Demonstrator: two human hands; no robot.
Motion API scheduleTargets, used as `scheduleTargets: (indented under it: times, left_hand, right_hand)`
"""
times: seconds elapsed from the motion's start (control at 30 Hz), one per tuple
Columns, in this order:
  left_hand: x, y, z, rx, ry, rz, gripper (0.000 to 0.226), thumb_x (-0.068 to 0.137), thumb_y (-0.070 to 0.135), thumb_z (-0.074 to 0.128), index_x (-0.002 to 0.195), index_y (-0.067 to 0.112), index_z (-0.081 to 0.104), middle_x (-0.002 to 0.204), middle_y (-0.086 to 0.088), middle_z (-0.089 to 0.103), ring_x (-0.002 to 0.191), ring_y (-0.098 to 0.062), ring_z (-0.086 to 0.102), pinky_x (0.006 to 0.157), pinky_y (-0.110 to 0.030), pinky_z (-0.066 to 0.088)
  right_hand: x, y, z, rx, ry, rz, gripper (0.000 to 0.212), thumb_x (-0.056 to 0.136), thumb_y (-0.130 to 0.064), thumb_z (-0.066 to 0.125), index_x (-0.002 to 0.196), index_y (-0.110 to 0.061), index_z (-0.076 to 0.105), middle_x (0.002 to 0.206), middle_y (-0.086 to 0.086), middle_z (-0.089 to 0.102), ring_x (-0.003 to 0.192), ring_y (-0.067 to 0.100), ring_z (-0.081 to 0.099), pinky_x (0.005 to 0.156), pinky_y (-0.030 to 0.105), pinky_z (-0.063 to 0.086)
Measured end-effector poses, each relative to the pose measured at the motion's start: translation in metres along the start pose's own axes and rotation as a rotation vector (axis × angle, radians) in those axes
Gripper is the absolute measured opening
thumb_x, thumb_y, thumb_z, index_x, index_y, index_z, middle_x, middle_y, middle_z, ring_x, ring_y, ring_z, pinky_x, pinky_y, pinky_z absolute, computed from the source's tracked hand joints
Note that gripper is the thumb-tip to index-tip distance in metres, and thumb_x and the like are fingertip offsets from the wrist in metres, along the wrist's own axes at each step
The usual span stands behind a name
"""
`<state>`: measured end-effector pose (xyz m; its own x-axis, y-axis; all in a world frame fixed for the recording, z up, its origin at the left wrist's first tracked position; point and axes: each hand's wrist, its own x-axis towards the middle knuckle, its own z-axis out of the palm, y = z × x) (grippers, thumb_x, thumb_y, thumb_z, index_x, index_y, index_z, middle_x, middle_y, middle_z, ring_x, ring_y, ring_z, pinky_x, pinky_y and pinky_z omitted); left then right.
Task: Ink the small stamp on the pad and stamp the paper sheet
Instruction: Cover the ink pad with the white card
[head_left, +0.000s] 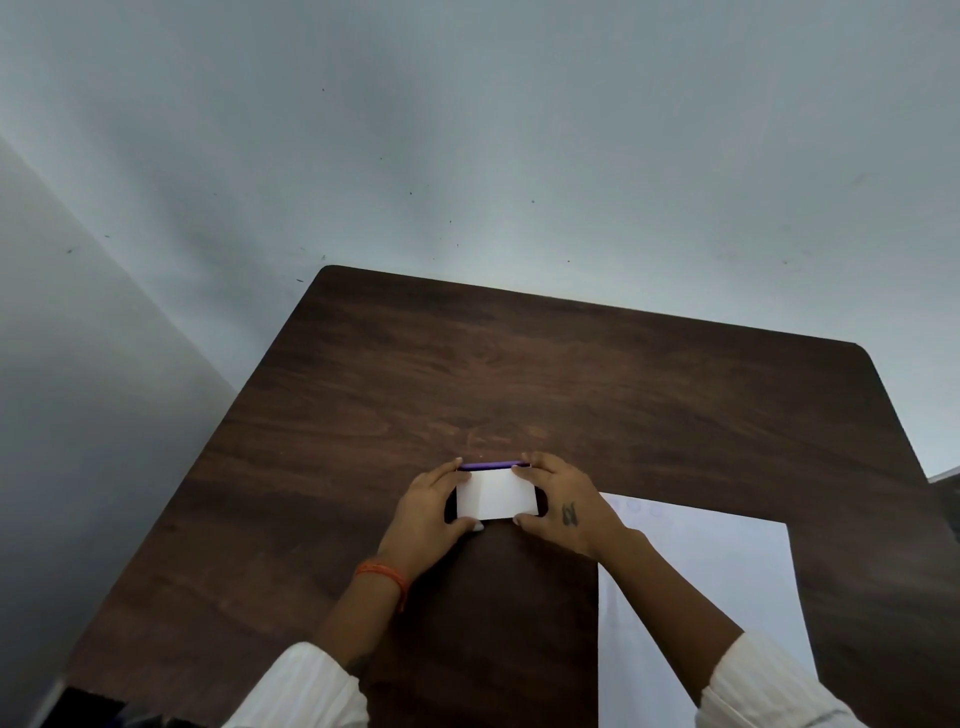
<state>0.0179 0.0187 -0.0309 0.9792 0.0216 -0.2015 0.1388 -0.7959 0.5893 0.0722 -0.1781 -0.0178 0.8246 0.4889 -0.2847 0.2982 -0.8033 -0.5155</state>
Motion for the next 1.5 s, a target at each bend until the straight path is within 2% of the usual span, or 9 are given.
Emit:
scheduleTargets:
  times: [0.13,0.33,0.47,0.6,0.87,1.17,1.33,1.5]
  left_hand:
    - [0.001,-0.001,0.000,0.011,-0.018,-0.003,0.068,0.072,0.033,0.073,0.132,0.025,0.041,0.148,0.007,0.033,0.133,-0.015,0.029,0.111,-0.034,0.028]
    - [0.002,0.000,0.000,0.007,-0.019,-0.012,0.074,0.072,0.030,0.074,0.135,0.025,0.036,0.147,0.003,0.033,0.134,-0.017,0.028,0.111,-0.036,0.027]
    - [-0.001,0.003,0.001,-0.057,0.002,-0.030,0.076,0.071,0.025,0.076,0.136,0.024,0.036,0.147,0.000,0.036,0.128,-0.020,0.039,0.108,-0.041,0.037]
    - [-0.001,0.005,0.002,-0.071,0.018,-0.037,0.076,0.071,0.022,0.076,0.136,0.023,0.037,0.145,-0.001,0.039,0.127,-0.020,0.041,0.106,-0.042,0.039]
    - [0.000,0.006,0.002,-0.040,0.000,-0.034,0.076,0.071,0.027,0.076,0.136,0.022,0.036,0.145,-0.001,0.036,0.130,-0.019,0.035,0.109,-0.041,0.036]
    - [0.005,0.007,0.001,0.070,-0.031,0.032,0.075,0.075,0.032,0.071,0.138,0.018,0.034,0.142,-0.001,0.033,0.130,-0.017,0.029,0.108,-0.028,0.027]
    - [0.003,0.008,0.001,0.077,-0.022,0.036,0.074,0.075,0.032,0.071,0.138,0.018,0.034,0.144,-0.002,0.032,0.132,-0.018,0.027,0.110,-0.031,0.026]
    - [-0.001,0.011,0.003,0.005,0.015,-0.028,0.076,0.074,0.025,0.073,0.138,0.017,0.033,0.146,-0.002,0.036,0.134,-0.020,0.030,0.113,-0.034,0.028]
  right_hand:
    - [-0.002,0.001,0.002,0.041,0.043,-0.001,0.066,0.075,-0.036,0.070,0.134,-0.021,0.043,0.149,0.002,0.027,0.133,0.021,0.034,0.107,0.031,0.034]
    - [-0.006,0.001,0.005,0.010,0.059,-0.009,0.066,0.078,-0.036,0.067,0.136,-0.020,0.040,0.146,0.003,0.037,0.130,0.019,0.037,0.107,0.029,0.032]
    - [-0.005,0.001,0.003,0.011,0.072,-0.001,0.063,0.078,-0.035,0.067,0.134,-0.020,0.042,0.147,0.001,0.039,0.132,0.019,0.038,0.110,0.030,0.028]
    - [-0.003,0.003,0.000,0.001,0.066,-0.016,0.065,0.077,-0.034,0.068,0.135,-0.019,0.041,0.146,0.002,0.041,0.132,0.019,0.038,0.110,0.030,0.028]
    - [0.004,0.003,-0.008,-0.072,-0.013,-0.035,0.068,0.079,-0.035,0.068,0.136,-0.016,0.038,0.146,0.003,0.040,0.133,0.021,0.038,0.110,0.034,0.031]
    - [0.005,0.002,-0.006,-0.135,-0.011,-0.027,0.068,0.080,-0.035,0.066,0.138,-0.018,0.034,0.148,0.001,0.037,0.135,0.021,0.033,0.111,0.034,0.028]
    - [0.005,0.002,-0.009,-0.143,-0.051,-0.043,0.071,0.079,-0.033,0.068,0.139,-0.018,0.032,0.151,0.003,0.032,0.135,0.023,0.032,0.110,0.036,0.029]
    - [0.005,-0.001,-0.007,-0.101,-0.010,-0.023,0.070,0.077,-0.028,0.070,0.137,-0.018,0.035,0.144,0.006,0.041,0.130,0.024,0.040,0.107,0.035,0.034]
